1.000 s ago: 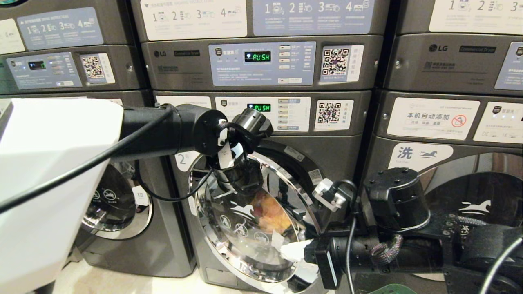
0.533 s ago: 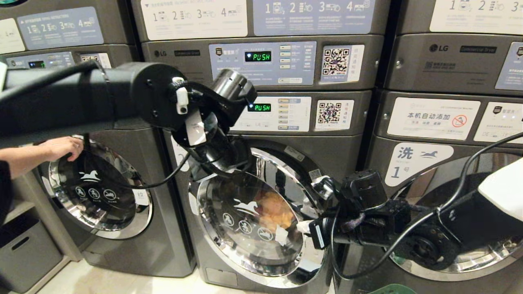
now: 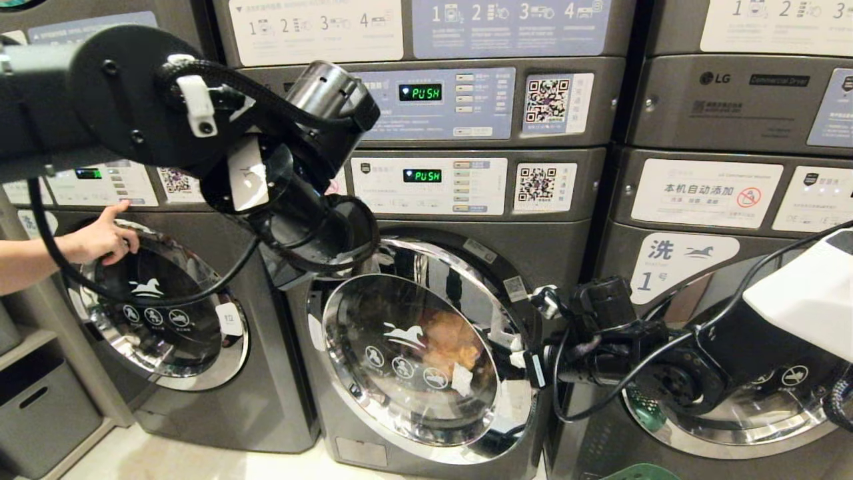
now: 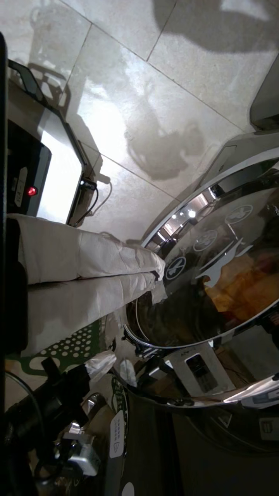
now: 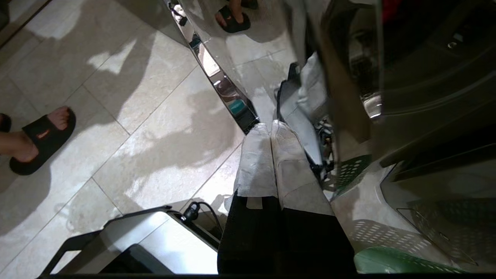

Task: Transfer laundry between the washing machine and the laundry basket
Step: Close the washing machine door with the left hand

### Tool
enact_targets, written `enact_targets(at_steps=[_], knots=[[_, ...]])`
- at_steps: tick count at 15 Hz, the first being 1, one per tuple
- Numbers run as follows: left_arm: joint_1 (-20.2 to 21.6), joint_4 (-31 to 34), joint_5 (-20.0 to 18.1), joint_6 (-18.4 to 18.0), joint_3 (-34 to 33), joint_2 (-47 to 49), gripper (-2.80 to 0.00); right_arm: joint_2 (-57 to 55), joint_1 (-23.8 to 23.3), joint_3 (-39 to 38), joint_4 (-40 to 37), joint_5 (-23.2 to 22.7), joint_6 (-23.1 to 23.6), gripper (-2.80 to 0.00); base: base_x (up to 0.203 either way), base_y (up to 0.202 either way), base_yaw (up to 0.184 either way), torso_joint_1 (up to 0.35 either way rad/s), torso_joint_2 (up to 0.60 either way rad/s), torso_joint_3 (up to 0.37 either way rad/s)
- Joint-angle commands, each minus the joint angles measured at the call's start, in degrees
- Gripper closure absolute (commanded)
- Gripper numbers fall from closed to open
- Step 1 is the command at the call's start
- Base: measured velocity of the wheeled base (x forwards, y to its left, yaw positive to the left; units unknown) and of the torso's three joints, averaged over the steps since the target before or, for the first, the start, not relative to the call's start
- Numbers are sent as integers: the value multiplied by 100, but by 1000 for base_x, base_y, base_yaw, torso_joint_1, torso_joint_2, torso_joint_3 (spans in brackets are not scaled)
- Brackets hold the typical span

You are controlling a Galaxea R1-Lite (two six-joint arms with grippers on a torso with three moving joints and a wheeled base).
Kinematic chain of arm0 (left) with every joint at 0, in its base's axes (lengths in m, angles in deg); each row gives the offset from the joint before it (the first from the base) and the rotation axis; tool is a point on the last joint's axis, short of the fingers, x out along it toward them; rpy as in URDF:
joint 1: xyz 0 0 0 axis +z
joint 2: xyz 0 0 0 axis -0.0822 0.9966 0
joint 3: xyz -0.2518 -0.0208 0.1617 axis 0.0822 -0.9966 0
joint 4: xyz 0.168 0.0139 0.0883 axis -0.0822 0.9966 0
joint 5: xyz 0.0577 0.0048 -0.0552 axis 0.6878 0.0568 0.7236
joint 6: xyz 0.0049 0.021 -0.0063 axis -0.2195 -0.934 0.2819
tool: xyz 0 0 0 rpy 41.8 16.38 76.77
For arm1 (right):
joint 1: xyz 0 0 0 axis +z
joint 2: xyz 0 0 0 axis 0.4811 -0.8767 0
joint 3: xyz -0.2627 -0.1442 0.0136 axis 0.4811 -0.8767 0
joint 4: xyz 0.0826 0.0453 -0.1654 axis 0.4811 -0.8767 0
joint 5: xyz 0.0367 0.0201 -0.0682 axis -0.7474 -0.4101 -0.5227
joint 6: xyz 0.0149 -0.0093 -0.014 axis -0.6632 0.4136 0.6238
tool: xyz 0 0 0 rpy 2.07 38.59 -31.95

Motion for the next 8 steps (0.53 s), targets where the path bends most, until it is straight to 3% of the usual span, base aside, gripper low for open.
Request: enact_targets(at_steps=[1,5,8], knots=[[18,13,43,91,-454,-446,0,-278,-16,114,189,85,-6,0,0,0,0,0,0,0],[384,-7,278,107,-1400,-1324,0,-846,-37,551,389,293,-4,0,0,0,0,0,0,0],[1334,38,438,63,-1921,-2148,0,-1426,-37,1076,636,744,9,0,0,0,0,0,0,0]])
